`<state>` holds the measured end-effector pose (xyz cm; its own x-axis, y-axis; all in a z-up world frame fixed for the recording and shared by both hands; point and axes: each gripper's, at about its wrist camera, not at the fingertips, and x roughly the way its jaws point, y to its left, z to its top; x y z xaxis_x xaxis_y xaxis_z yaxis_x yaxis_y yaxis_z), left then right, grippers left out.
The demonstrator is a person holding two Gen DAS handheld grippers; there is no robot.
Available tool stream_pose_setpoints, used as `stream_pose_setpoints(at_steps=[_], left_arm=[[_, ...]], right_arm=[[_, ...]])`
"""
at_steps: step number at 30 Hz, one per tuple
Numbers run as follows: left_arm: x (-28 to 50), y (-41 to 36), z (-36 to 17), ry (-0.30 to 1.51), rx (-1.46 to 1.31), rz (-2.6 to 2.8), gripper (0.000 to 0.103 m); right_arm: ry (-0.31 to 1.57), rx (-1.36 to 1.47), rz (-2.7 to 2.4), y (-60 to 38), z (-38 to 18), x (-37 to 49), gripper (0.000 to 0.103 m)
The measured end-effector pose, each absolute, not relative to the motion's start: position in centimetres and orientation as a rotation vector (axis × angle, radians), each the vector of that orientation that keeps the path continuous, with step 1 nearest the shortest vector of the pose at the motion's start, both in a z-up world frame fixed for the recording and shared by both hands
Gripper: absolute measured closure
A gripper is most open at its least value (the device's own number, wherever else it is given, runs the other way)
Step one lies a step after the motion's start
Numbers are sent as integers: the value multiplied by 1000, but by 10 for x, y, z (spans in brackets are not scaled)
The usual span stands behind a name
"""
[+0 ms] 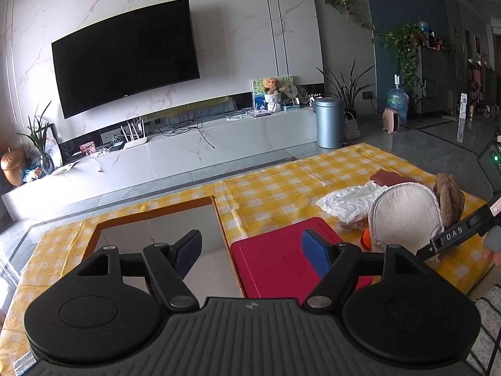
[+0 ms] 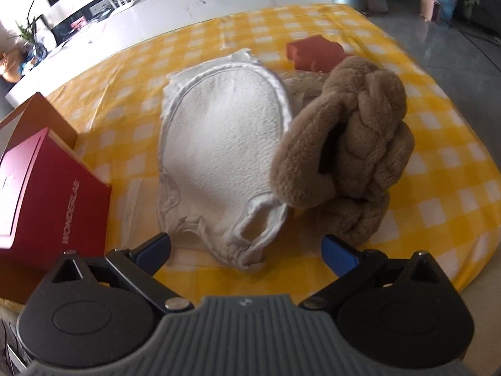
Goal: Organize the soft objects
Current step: 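Move the right tool toward the cream quilted bib and grasp its edge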
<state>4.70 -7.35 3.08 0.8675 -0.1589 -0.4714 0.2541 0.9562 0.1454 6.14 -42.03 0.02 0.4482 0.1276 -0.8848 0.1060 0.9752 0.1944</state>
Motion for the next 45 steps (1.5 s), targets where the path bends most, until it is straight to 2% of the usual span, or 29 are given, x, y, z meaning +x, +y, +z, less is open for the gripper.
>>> stream_pose_setpoints(at_steps=[2,4,8,10,12,13,14,15,16,18,24,30,35,38,40,41,45], left_arm=[[49,-73,28,488,208,-218,17],[50,-72,27,499,196,-215,17],[50,-68,28,499,185,-211,17],[49,-68,29,498,188,-211,17],[47,-69,29,499,190,-214,17],[47,-69,30,499,193,-217,17],[47,-72,30,498,197,-218,17],[47,-73,30,498,206,-219,17],[46,-74,30,496,215,-219,17],[45,-78,29,494,237,-222,17],[55,-100,29,543,318,-311,17],[74,-158,27,655,494,-489,17],[94,-214,12,744,648,-561,17],[109,-233,2,822,687,-586,17],[115,-237,0,845,694,-566,17],[118,-237,-1,844,701,-555,17],[122,-233,-5,817,764,-507,17]], right_arm=[[1087,306,31,-427,1,62,3],[1052,368,93,-428,4,59,13],[974,464,193,-424,12,56,22],[968,483,204,-421,12,60,38],[963,508,206,-417,9,64,47],[961,520,206,-416,7,66,60],[962,535,201,-414,6,67,68],[964,545,198,-412,4,67,86],[962,551,205,-409,3,66,97],[933,554,235,-405,6,62,103],[759,566,271,-420,50,32,103],[570,523,154,-454,93,-9,103],[591,530,136,-470,82,-15,103],[697,551,172,-470,58,-2,94],[745,587,232,-467,44,5,68],[768,617,269,-466,36,13,63],[905,689,295,-461,1,53,60]])
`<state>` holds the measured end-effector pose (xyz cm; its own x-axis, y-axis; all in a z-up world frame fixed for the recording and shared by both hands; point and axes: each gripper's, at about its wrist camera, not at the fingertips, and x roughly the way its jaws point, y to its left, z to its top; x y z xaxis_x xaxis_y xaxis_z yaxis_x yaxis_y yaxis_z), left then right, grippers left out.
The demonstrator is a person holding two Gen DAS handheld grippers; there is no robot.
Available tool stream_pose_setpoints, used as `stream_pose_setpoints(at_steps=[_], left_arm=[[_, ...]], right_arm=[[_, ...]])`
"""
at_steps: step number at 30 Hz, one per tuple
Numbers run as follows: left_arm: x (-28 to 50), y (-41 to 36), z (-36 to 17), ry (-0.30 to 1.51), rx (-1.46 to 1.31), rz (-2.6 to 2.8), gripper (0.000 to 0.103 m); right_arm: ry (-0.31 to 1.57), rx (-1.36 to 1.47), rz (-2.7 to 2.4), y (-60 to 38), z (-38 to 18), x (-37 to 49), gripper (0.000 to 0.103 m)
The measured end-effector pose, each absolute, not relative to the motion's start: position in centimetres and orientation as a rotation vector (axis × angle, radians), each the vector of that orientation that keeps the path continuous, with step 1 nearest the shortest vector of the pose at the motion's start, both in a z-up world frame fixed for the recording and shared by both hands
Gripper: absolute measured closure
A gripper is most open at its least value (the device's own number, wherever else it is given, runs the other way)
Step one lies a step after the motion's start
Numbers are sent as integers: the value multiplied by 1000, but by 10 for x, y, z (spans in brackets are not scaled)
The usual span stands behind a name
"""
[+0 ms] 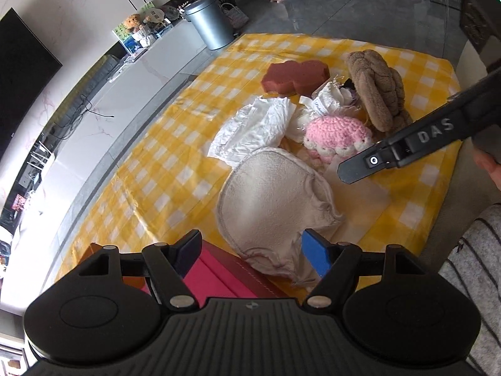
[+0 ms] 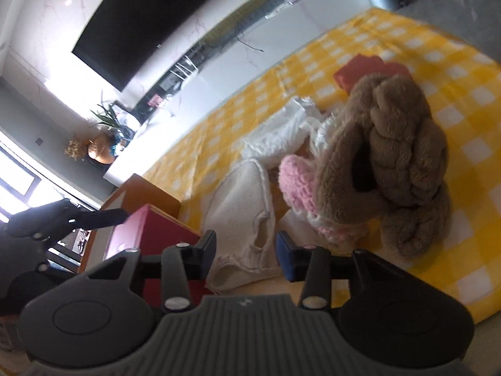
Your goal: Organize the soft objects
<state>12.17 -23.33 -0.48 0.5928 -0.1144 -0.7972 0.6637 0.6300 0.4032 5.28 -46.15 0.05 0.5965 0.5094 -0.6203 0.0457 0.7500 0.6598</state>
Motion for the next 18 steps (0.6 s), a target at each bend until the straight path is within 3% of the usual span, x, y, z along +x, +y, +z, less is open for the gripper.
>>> stream_pose_setpoints(at_steps=[9,12,16,18], left_arm=[[135,-214,-5,843,738,-468,17],[132,-207,0,844,705,-472,17],[127,-197,6,829,659,-400,17],[127,-189,11,839,615,-378,17]], right_arm=[[1065,698,341,-433,-39,99,60],[1104,708,376,-423,-48,110,55],[1101,754,470,-418,-59,124,39],[1110,799,466,-417,-65,132,40]])
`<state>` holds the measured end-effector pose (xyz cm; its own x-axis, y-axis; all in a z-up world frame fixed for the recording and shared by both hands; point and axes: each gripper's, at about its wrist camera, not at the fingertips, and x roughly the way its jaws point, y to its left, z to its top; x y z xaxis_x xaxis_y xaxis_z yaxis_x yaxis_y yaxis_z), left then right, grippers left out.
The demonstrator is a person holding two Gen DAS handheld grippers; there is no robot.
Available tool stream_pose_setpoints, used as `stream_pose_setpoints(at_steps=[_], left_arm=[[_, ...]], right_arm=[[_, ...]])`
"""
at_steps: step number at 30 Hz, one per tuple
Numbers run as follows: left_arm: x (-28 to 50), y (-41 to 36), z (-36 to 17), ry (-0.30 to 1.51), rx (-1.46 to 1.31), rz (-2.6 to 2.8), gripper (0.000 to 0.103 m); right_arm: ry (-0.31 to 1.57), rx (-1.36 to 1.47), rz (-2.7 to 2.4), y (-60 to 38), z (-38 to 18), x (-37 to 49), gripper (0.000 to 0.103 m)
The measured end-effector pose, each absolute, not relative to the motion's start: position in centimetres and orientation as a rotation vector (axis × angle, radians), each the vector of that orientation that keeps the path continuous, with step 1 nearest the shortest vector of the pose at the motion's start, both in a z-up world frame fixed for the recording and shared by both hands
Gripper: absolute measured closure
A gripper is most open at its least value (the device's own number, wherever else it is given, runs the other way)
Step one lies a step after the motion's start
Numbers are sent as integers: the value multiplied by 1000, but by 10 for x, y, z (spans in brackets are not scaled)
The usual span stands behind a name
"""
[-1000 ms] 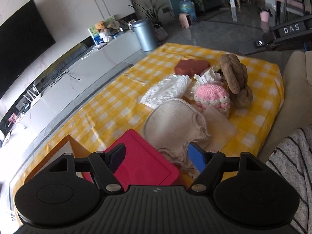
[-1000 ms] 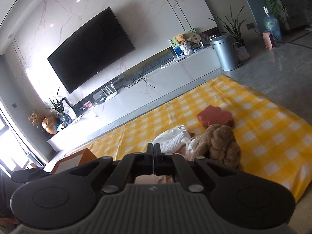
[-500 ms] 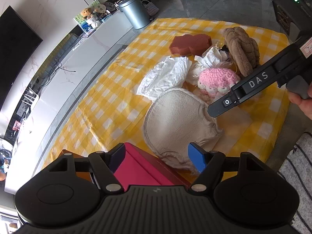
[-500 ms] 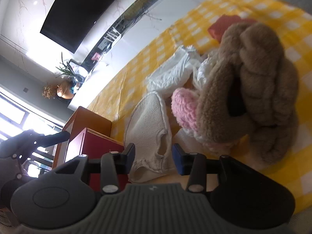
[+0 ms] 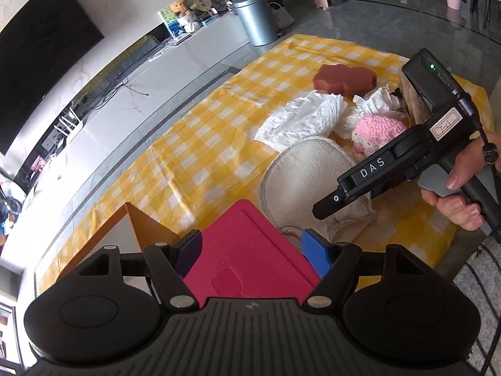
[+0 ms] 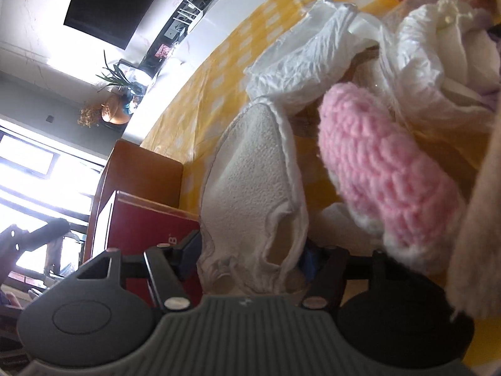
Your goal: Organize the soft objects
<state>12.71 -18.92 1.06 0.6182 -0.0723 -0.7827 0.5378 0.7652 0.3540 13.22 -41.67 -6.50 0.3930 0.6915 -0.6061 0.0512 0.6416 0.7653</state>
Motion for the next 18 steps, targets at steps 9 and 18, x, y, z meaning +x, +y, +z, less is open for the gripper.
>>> stream_pose_setpoints(at_steps=[9,18], left_arm=[[113,-170,26,827,576,-377,17],[122,-216,19,806,732,-486,15]], right_arm=[[925,784,496,-428,-36,115,96],[559,755,217,-484,71,17,96]])
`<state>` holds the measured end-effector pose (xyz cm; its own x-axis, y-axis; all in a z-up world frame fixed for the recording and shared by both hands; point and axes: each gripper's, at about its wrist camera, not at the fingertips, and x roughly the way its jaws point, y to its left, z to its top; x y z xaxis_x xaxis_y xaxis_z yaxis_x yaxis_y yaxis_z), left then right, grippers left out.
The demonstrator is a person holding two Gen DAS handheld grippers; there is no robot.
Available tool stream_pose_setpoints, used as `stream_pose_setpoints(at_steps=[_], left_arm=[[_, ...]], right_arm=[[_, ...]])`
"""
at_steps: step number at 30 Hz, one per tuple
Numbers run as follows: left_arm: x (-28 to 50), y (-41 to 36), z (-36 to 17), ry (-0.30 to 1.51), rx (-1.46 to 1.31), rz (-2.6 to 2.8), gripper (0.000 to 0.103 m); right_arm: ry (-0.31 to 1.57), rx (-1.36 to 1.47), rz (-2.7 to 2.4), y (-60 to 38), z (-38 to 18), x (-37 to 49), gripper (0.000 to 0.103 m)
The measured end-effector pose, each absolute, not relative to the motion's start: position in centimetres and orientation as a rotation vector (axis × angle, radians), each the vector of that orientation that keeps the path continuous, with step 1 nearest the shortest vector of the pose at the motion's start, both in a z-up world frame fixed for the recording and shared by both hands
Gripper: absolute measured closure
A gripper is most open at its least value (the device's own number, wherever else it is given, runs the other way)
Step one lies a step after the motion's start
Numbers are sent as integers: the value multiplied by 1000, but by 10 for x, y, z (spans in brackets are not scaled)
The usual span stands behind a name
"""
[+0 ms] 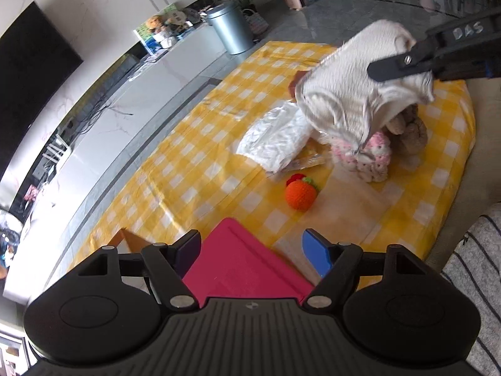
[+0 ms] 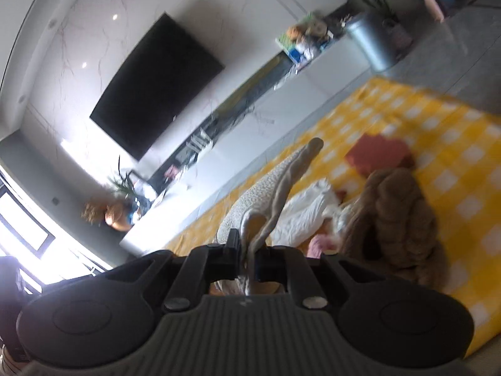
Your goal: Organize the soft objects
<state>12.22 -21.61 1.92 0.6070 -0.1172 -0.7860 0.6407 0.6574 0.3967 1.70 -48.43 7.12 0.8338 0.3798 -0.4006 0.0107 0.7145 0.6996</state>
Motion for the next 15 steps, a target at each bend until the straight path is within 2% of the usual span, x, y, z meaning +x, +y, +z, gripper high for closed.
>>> stream_pose_setpoints(at_steps=[10,15], left_arm=[[151,-295,-55,1035,778,-575,15],[169,-307,-83,1100,667,-531,15]], right_arm=[[444,804,105,-501,83,-33,96],[431,738,103,-488,85,-40,95]])
